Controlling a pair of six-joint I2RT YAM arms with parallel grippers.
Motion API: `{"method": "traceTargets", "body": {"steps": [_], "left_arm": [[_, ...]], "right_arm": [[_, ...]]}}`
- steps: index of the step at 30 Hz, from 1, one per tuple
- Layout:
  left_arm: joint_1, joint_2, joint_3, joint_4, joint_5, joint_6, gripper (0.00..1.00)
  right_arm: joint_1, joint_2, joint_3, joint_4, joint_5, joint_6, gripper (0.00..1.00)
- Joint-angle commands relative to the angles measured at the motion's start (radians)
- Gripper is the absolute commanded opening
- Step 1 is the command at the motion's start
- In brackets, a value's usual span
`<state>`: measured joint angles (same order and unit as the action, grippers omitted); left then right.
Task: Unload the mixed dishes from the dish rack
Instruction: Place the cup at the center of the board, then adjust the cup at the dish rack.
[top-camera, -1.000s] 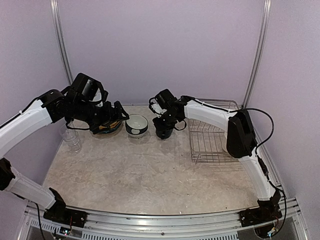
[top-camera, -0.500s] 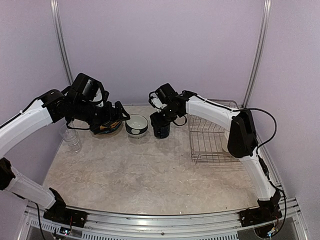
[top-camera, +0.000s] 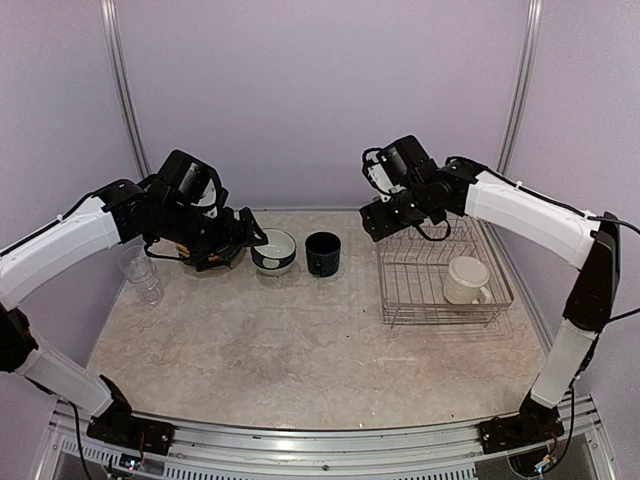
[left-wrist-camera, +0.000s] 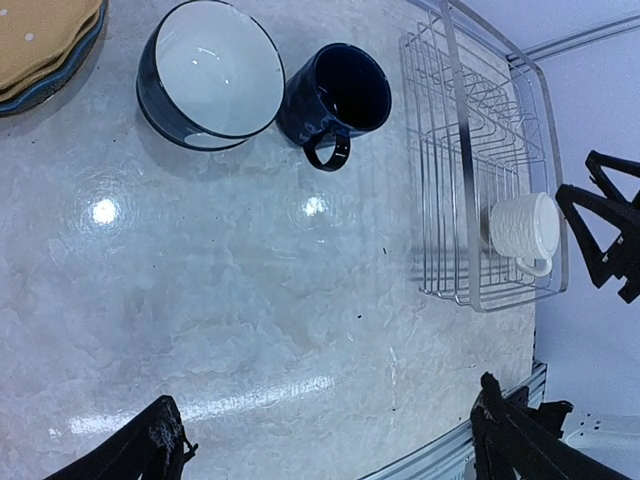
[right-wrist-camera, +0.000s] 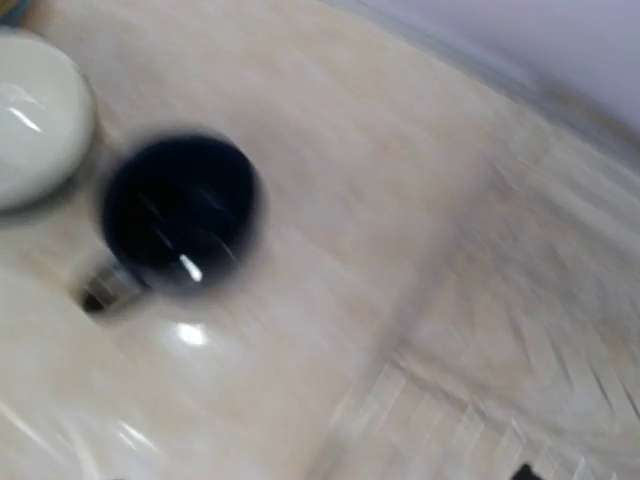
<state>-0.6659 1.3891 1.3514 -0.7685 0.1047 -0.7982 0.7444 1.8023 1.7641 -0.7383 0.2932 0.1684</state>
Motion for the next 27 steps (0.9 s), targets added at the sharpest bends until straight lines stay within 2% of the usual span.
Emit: {"method": "traceTargets", "body": {"steps": [1,6,11,14,20,27], "left_arm": [[0.013,0.020,0.030,0.028,0.027,0.024,0.95],[0.017,0.044,0.036,0.046,0.053,0.029,0.95],[0.017,0.074,0.047,0.061,0.075,0.037,0.95],[0.015,0.093,0.061,0.064,0.091,0.040,0.95],[0.009,0.111,0.078,0.063,0.099,0.045,0.95],[0.008,0.091,0.062,0.057,0.086,0.041,0.95]], "right_arm": [[-0.081,-0.145,-0.221,-0.033,0.067,0.058,0.80],[-0.197,-0.335,-0.483,-0.036,-0.016,0.129,0.81],[-0.321,-0.500,-0.649,-0.062,-0.052,0.170,0.81],[-0.394,-0.561,-0.711,-0.064,-0.101,0.167,0.74],[-0.508,-0.574,-0.776,-0.042,-0.210,0.145,0.60],[-0.560,-0.528,-0.829,-0.002,-0.250,0.131,0.56]]}}
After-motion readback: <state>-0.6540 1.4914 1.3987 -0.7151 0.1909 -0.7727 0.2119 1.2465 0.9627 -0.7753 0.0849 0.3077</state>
